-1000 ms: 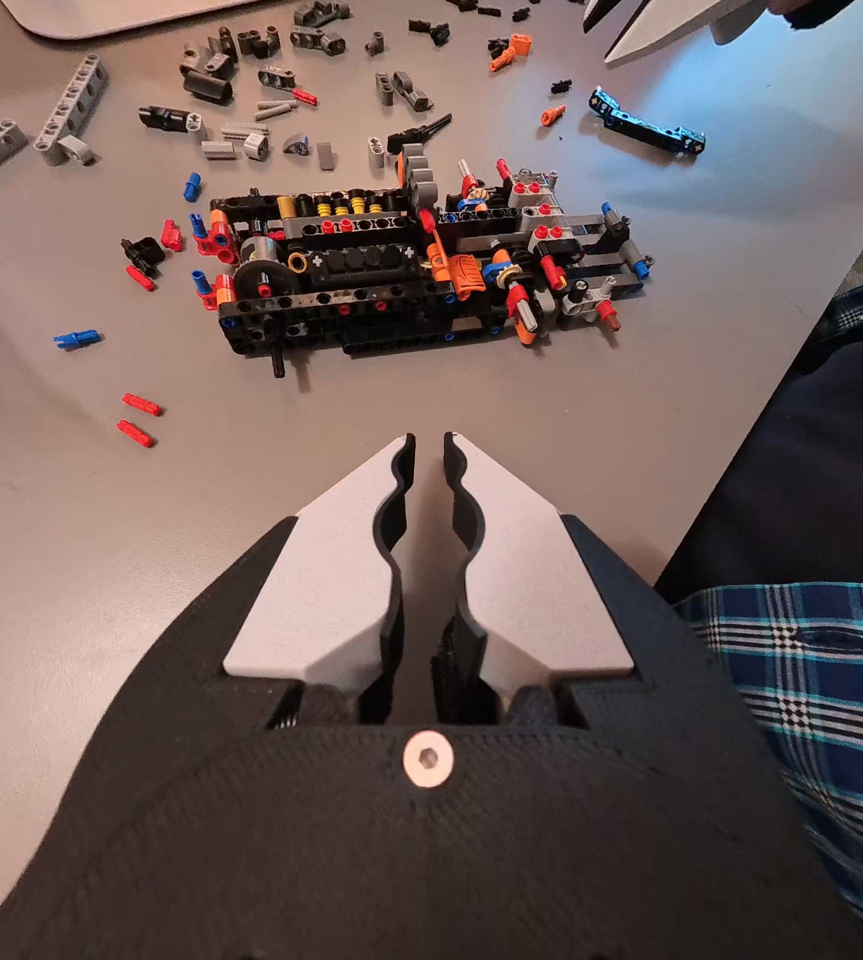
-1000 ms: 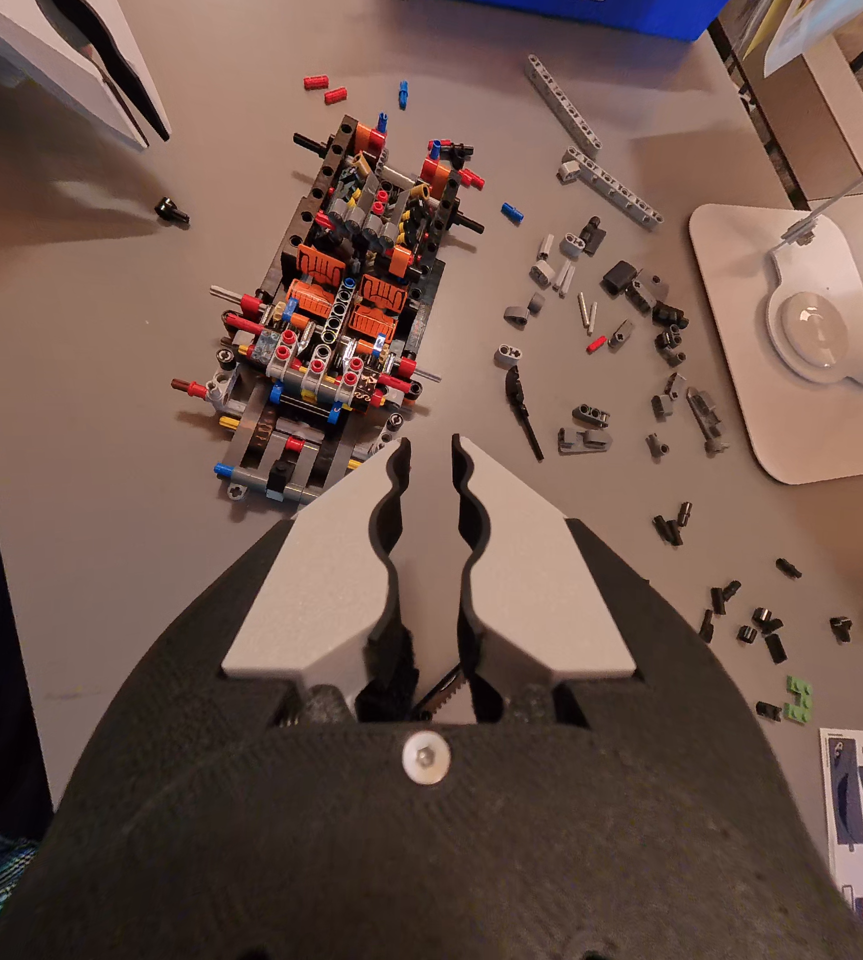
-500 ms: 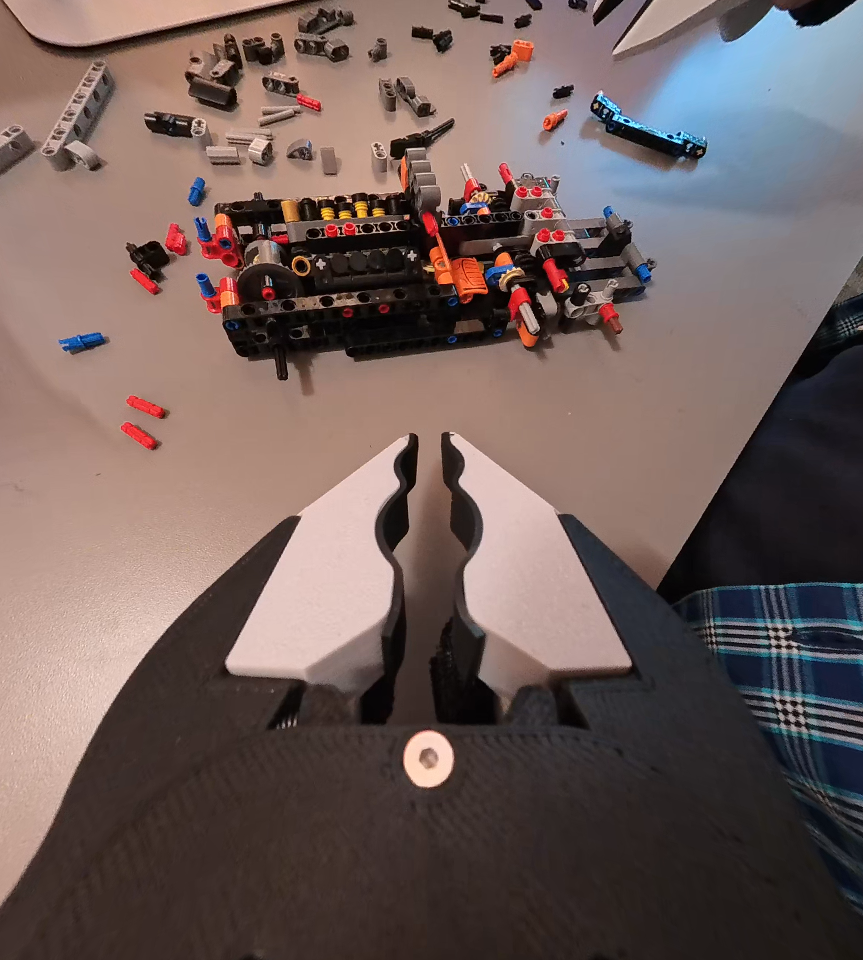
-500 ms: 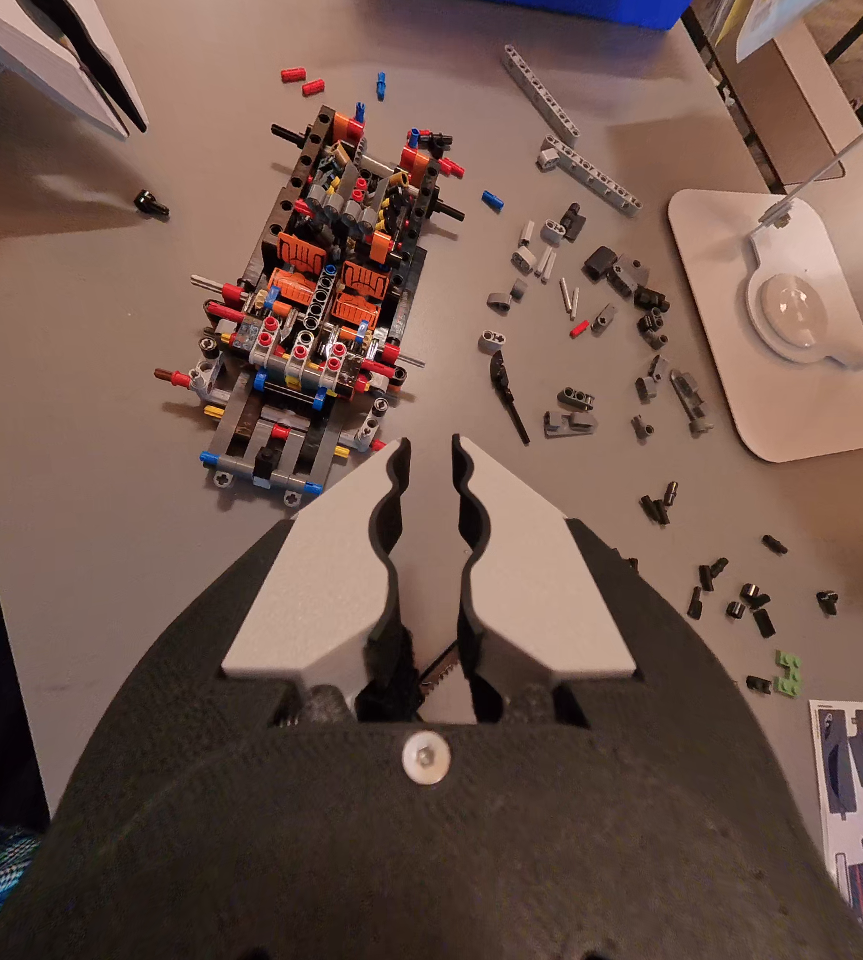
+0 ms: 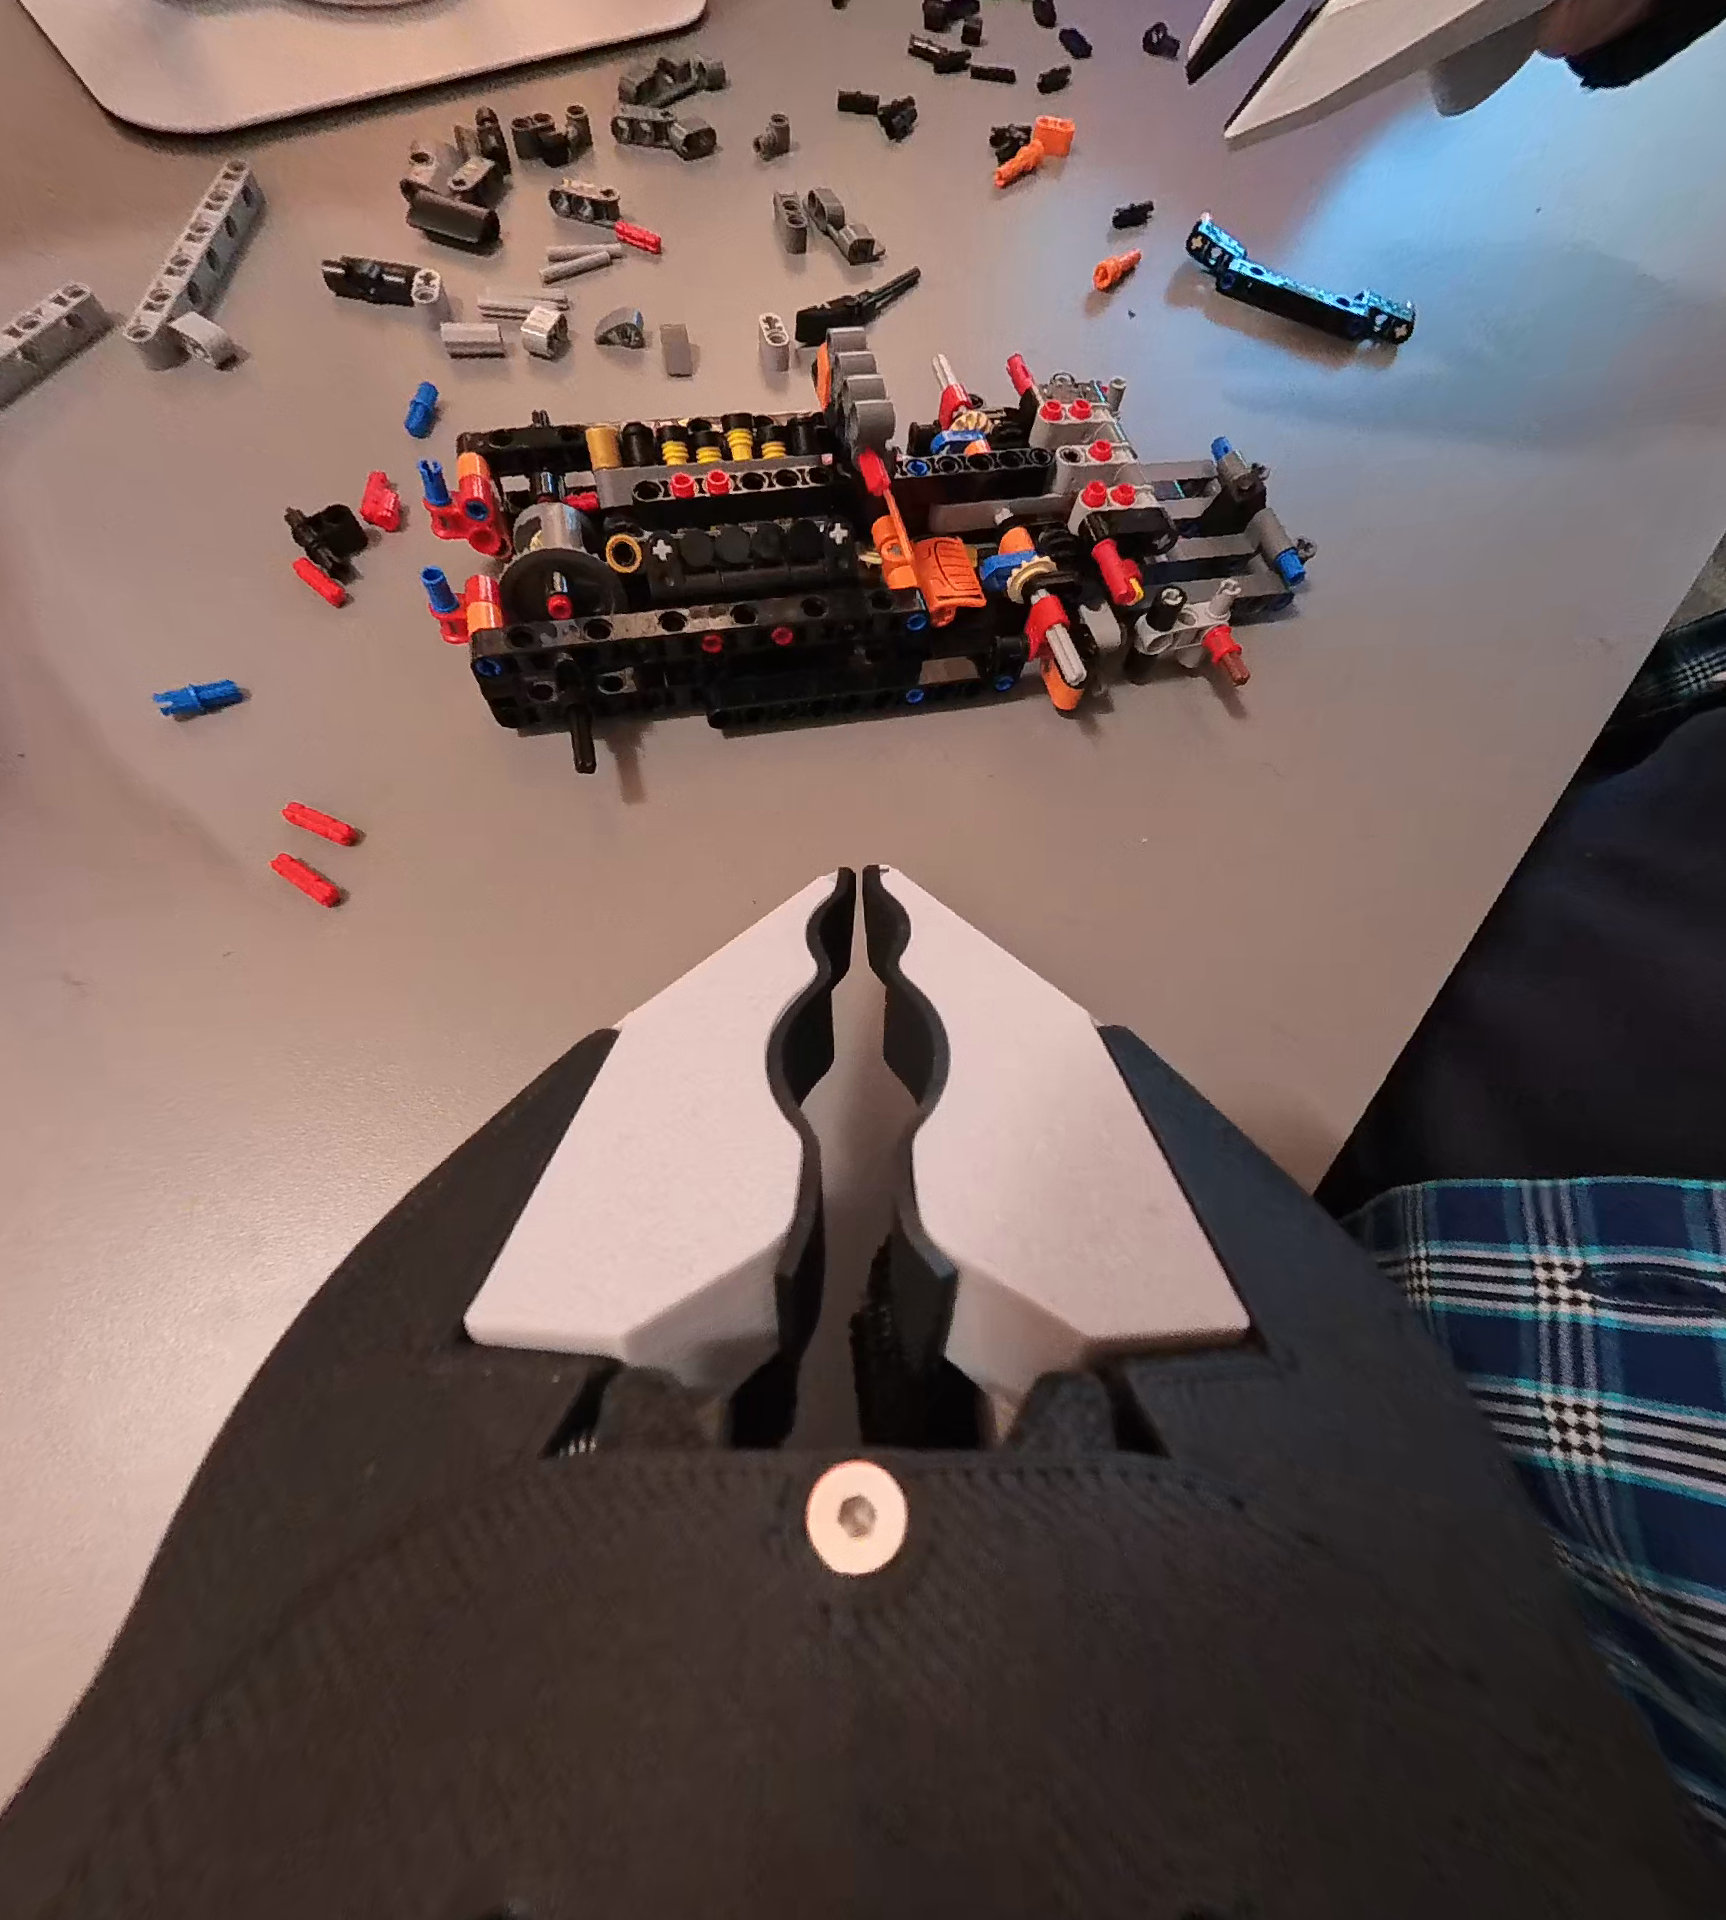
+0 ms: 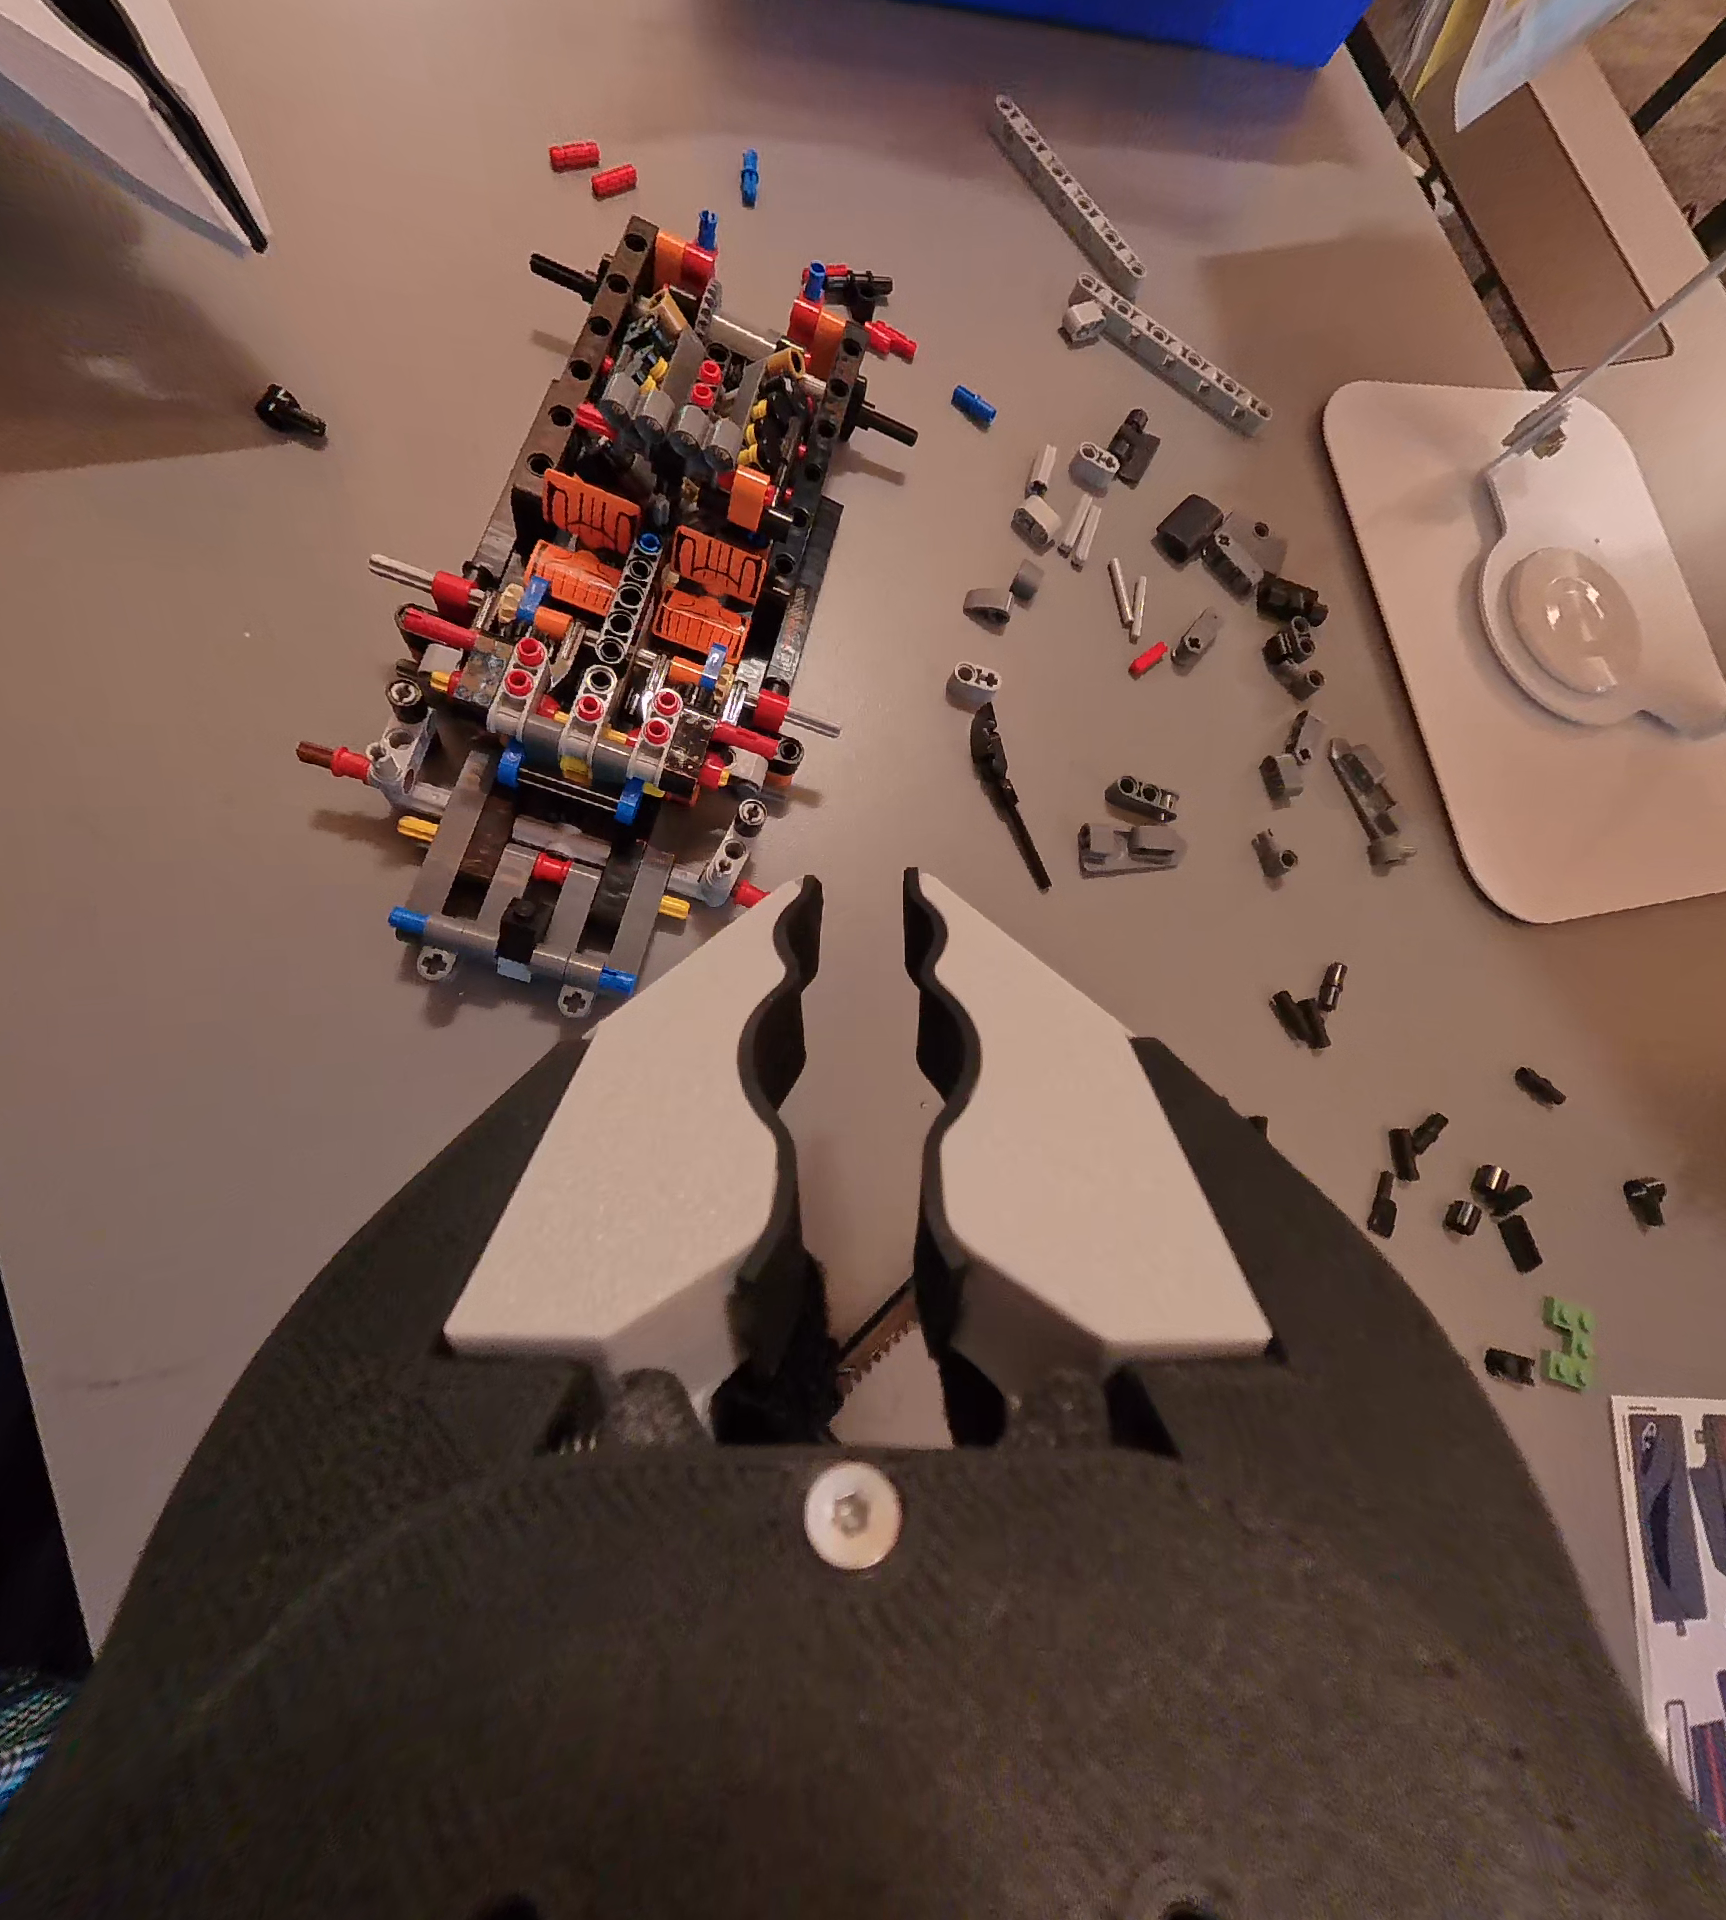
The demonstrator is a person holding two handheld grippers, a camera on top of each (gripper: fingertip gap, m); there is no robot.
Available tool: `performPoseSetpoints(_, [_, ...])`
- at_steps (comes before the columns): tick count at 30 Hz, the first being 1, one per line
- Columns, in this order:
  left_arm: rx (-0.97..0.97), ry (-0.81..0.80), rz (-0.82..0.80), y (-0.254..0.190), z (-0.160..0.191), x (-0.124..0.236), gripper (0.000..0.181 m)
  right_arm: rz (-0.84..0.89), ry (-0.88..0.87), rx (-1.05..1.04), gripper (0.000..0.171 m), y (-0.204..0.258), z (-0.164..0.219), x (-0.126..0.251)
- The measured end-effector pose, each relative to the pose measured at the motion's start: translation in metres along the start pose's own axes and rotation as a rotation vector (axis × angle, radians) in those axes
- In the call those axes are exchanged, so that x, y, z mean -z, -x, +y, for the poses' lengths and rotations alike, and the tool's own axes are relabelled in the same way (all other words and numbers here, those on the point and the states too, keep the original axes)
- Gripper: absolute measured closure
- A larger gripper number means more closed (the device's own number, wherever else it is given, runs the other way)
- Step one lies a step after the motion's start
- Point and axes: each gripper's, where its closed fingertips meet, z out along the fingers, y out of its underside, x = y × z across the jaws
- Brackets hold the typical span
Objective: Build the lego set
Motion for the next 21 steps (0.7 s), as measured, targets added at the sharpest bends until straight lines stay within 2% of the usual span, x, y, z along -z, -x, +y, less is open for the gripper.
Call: performPoseSetpoints(21, [0.03,-0.041,0.017,0.003,-0.004,0.006,0.181,0.002,-0.005,0.007,0.157,0.001,-0.015,-0.009])
